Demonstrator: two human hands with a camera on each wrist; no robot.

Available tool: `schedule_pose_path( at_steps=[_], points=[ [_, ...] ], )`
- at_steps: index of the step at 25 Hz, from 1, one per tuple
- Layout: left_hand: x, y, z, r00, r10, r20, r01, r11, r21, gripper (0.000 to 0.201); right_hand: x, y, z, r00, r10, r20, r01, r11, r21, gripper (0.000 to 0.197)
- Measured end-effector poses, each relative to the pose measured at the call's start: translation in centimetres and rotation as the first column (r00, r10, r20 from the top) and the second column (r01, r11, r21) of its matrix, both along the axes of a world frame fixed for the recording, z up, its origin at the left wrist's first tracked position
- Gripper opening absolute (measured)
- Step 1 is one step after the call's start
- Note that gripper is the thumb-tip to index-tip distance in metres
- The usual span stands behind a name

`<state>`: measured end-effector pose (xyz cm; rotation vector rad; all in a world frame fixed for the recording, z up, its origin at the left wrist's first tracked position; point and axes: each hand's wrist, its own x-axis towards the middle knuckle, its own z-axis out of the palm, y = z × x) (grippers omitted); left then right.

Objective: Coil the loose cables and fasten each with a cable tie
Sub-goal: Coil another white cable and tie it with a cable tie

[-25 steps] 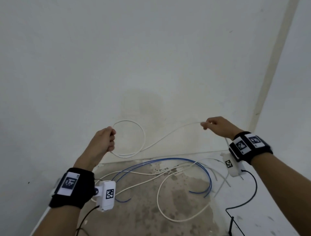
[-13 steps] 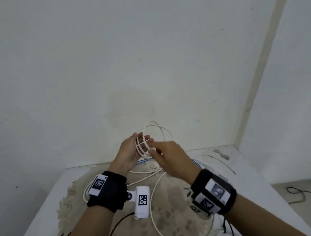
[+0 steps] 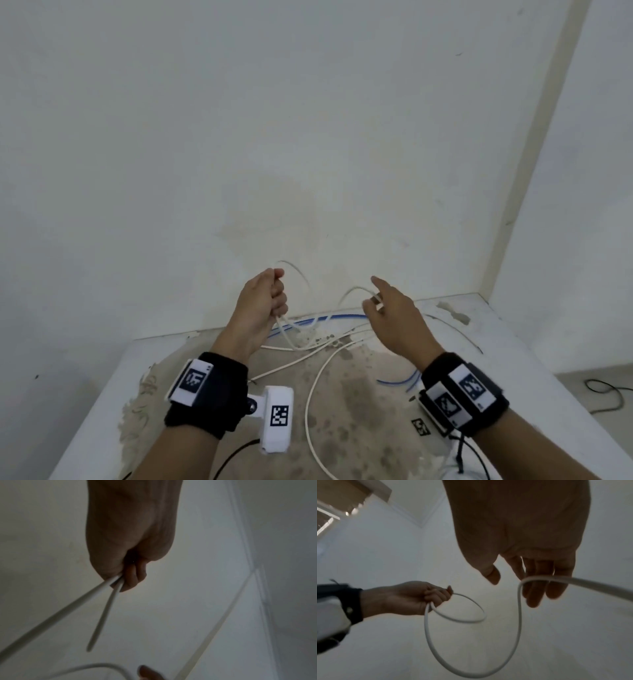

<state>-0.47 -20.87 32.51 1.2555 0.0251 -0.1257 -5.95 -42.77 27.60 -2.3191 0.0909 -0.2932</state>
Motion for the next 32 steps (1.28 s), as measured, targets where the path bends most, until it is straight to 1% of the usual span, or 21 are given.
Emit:
schedule_pose_path(
  at_steps=[2,4,6,8,10,12,13,14,15,16,18,19,20,22,23,25,26,27,28,30,32],
  points=[
    [0.2,0.1,0.5,0.996,-0.047,-0.069,0.026,0.96,-0.278,0.034,0.5,-0.1,-0.6,0.992,0.117,-0.05,-0.119,0.992,-0.036,0.075],
    [0.1,-0.6,0.9,0.993,-0.092,-0.076,0.049,0.895,-0.444,0.035,0.4,1.7,-0.3,0.955,0.294,0.042,-0.293,0.956,-0.028,0.088],
    [0.0,-1.3,1.1,0.993,-0.098,-0.066,0.047,0.837,-0.545,0.034,0.5,3.6,-0.2,0.904,0.416,0.096,-0.409,0.908,-0.09,0.071],
    [-0.1,-1.4,1.1,0.995,-0.064,-0.072,0.008,0.8,-0.599,0.031,1.1,4.5,-0.6,0.887,0.432,0.163,-0.422,0.901,-0.097,0.034],
    [-0.3,-1.3,0.9,0.996,-0.009,-0.083,-0.044,0.79,-0.611,0.027,1.6,4.5,-0.4,0.902,0.405,0.149,-0.423,0.899,0.116,0.019],
    [-1.1,-1.0,0.8,0.997,0.015,-0.07,-0.049,0.861,-0.506,0.022,1.8,4.5,0.2,0.909,0.406,0.092,-0.412,0.849,0.332,0.021],
    [-1.5,-0.9,0.8,0.997,0.033,-0.071,-0.057,0.926,-0.373,0.022,1.9,4.3,0.7,0.91,0.402,0.105,-0.412,0.843,0.345,0.022],
    [-1.8,-0.7,0.7,0.996,0.068,-0.065,-0.078,0.983,-0.169,0.025,2.2,3.9,1.0,0.909,0.394,0.132,-0.416,0.858,0.301,0.024],
    [-1.9,-0.3,0.4,0.993,0.113,-0.033,-0.11,0.99,0.085,0.03,2.5,3.5,1.4,0.907,0.396,0.144,-0.42,0.875,0.24,0.026],
    [-1.9,0.3,0.0,0.987,0.157,0.036,-0.16,0.927,0.339,0.035,2.7,2.9,1.9,0.906,0.406,0.123,-0.423,0.886,0.191,0.026],
    [-1.4,1.5,-1.0,0.95,0.205,0.237,-0.312,0.681,0.663,0.042,3.0,1.9,2.9,0.898,0.439,0.04,-0.439,0.885,0.157,0.027],
    [-1.4,1.7,-1.5,0.91,0.202,0.362,-0.408,0.596,0.691,0.04,3.0,1.5,3.4,0.886,0.465,-0.008,-0.458,0.875,0.155,0.028],
    [-1.7,1.6,-1.7,0.836,0.168,0.522,-0.517,0.56,0.648,0.032,2.9,1.2,3.9,0.87,0.49,-0.053,-0.478,0.866,0.144,0.029],
    [-2.2,0.7,-1.8,0.639,-0.004,0.769,-0.638,0.556,0.533,0.031,2.9,0.8,4.8,0.844,0.523,-0.115,-0.513,0.852,0.105,0.031],
    [-2.4,0.2,-1.9,0.587,-0.126,0.799,-0.629,0.551,0.549,0.037,3.0,0.7,5.1,0.836,0.53,-0.138,-0.524,0.848,0.083,0.032],
    [-2.5,-0.6,-1.4,0.635,-0.329,0.699,-0.527,0.478,0.703,0.032,3.4,0.5,5.4,0.83,0.535,-0.158,-0.536,0.843,0.039,0.03],
    [-2.5,-0.8,-1.0,0.719,-0.381,0.582,-0.399,0.459,0.794,0.032,3.6,0.5,5.5,0.832,0.534,-0.151,-0.536,0.844,0.028,0.029],
    [-2.3,-0.9,-0.7,0.812,-0.397,0.428,-0.202,0.496,0.844,0.038,3.7,0.4,5.5,0.837,0.531,-0.135,-0.533,0.846,0.025,0.028],
    [-2.1,-1.0,-0.4,0.875,-0.404,0.266,0.03,0.594,0.804,0.044,3.8,0.2,5.3,0.84,0.531,-0.111,-0.532,0.846,0.027,0.027],
    [-2.1,-1.0,0.0,0.891,-0.453,0.024,0.369,0.756,0.54,0.046,3.7,-0.1,5.0,0.841,0.54,-0.036,-0.539,0.842,0.039,0.023],
    [-2.2,-0.6,0.4,0.892,-0.451,-0.031,0.445,0.865,0.234,0.036,3.5,-0.6,4.5,0.853,0.521,0.038,-0.522,0.849,0.087,0.01]
  ],
)
